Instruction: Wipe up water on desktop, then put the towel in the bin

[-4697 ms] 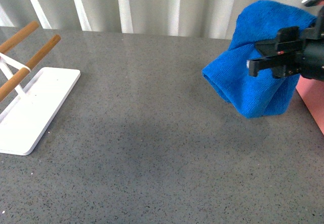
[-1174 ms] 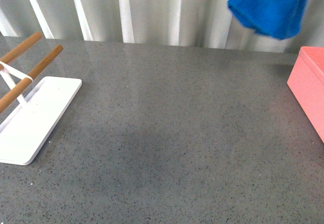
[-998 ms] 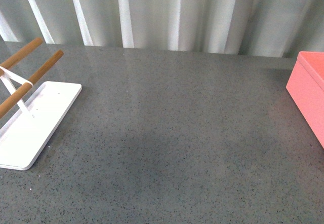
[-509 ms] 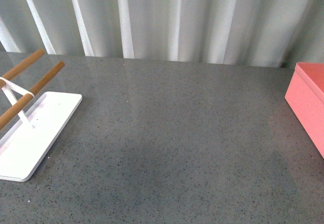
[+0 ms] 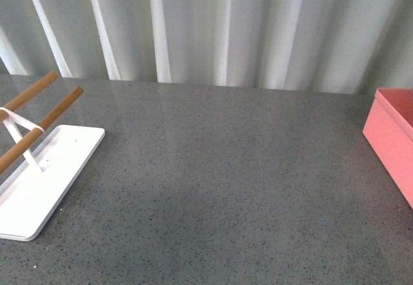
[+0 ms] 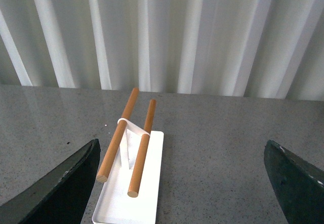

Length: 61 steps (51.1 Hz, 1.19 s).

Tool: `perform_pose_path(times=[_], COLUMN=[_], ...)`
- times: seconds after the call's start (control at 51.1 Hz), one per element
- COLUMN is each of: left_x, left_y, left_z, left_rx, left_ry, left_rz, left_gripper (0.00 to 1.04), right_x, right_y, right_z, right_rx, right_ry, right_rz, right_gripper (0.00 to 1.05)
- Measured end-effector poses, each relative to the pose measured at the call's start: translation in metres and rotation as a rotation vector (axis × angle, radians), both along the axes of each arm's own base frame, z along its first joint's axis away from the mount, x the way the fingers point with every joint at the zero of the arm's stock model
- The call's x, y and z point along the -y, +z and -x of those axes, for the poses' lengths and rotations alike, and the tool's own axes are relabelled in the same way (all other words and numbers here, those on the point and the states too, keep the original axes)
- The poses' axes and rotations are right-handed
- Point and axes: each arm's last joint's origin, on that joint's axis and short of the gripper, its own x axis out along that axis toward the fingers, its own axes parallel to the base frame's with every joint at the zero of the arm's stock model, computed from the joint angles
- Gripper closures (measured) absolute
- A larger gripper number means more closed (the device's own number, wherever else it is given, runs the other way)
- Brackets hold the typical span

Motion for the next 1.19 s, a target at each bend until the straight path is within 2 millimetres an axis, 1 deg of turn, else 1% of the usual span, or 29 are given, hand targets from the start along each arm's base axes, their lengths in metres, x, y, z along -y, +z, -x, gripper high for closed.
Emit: perform_pose_path(times=[0.137,0.235,0.254,0.274,0.294,0.333,0.352,0.431,0.47,0.489,0.528,0.607,0.626,0.646,0.705,0.724,0.763,0.783,0.861,1.018,1.076,1.116,1.194], left_x=[0.0,0.0,0.0,0.0,0.0,0.0,0.0,0.0,0.0,0.0,0.0,0.0,0.0,0.0,0.0,0.0,0.0,0.0,0.0,0.0,0.0,0.0,0.0], left_y=[0.0,0.0,0.0,0.0,0.0,0.0,0.0,0.0,0.0,0.0,0.0,0.0,0.0,0.0,0.0,0.0,0.0,0.0,0.0,0.0,0.0,0.0,0.0], left_z=[0.0,0.0,0.0,0.0,0.0,0.0,0.0,0.0,0.0,0.0,0.0,0.0,0.0,0.0,0.0,0.0,0.0,0.0,0.0,0.0,0.0,0.0,0.0], left_rx=[0.0,0.0,0.0,0.0,0.0,0.0,0.0,0.0,0.0,0.0,0.0,0.0,0.0,0.0,0.0,0.0,0.0,0.0,0.0,0.0,0.0,0.0,0.0], left_ry=[0.0,0.0,0.0,0.0,0.0,0.0,0.0,0.0,0.0,0.0,0.0,0.0,0.0,0.0,0.0,0.0,0.0,0.0,0.0,0.0,0.0,0.0,0.0], left_rz=[0.0,0.0,0.0,0.0,0.0,0.0,0.0,0.0,0.0,0.0,0.0,0.0,0.0,0.0,0.0,0.0,0.0,0.0,0.0,0.0,0.0,0.0,0.0], left_gripper=[0.07,0.07,0.07,0.07,0.07,0.07,0.07,0.07,0.07,0.07,0.07,0.07,0.07,0.07,0.07,0.07,0.07,0.07,0.07,0.07,0.07,0.07,0.07], right_x=[-0.008,-0.01,-0.011,-0.01,-0.01,-0.009,-0.007,-0.005,-0.004,-0.004,-0.003,-0.003,-0.003,-0.003,-0.004,-0.003,-0.003,-0.003,-0.003,-0.005,-0.01,-0.014,-0.02], right_y=[-0.003,-0.01,-0.012,-0.014,-0.017,-0.02,-0.021,-0.023,-0.022,-0.021,-0.02,-0.017,-0.017,-0.017,-0.017,-0.017,-0.016,-0.015,-0.014,-0.009,-0.003,0.006,0.018], right_z=[-0.001,0.004,0.005,0.007,0.009,0.011,0.013,0.017,0.019,0.02,0.022,0.026,0.027,0.027,0.027,0.026,0.026,0.025,0.024,0.021,0.019,0.018,0.015], right_rx=[-0.005,-0.019,-0.022,-0.026,-0.036,-0.053,-0.065,-0.105,-0.128,-0.15,-0.173,-0.232,-0.235,-0.235,-0.234,-0.229,-0.227,-0.225,-0.211,-0.184,-0.172,-0.157,-0.128], right_ry=[0.013,0.007,0.006,0.002,-0.01,-0.025,-0.042,-0.081,-0.097,-0.107,-0.117,-0.132,-0.133,-0.133,-0.132,-0.131,-0.134,-0.137,-0.142,-0.143,-0.127,-0.111,-0.09], right_rz=[-0.023,-0.034,-0.039,-0.045,-0.064,-0.069,-0.073,-0.071,-0.067,-0.074,-0.075,-0.091,-0.092,-0.091,-0.092,-0.089,-0.086,-0.082,-0.072,-0.053,-0.067,-0.103,-0.121], right_gripper=[1.01,1.01,0.98,0.95,0.88,0.82,0.77,0.66,0.61,0.56,0.52,0.34,0.3,0.29,0.18,0.12,0.06,0.05,0.08,0.07,0.07,0.07,0.07])
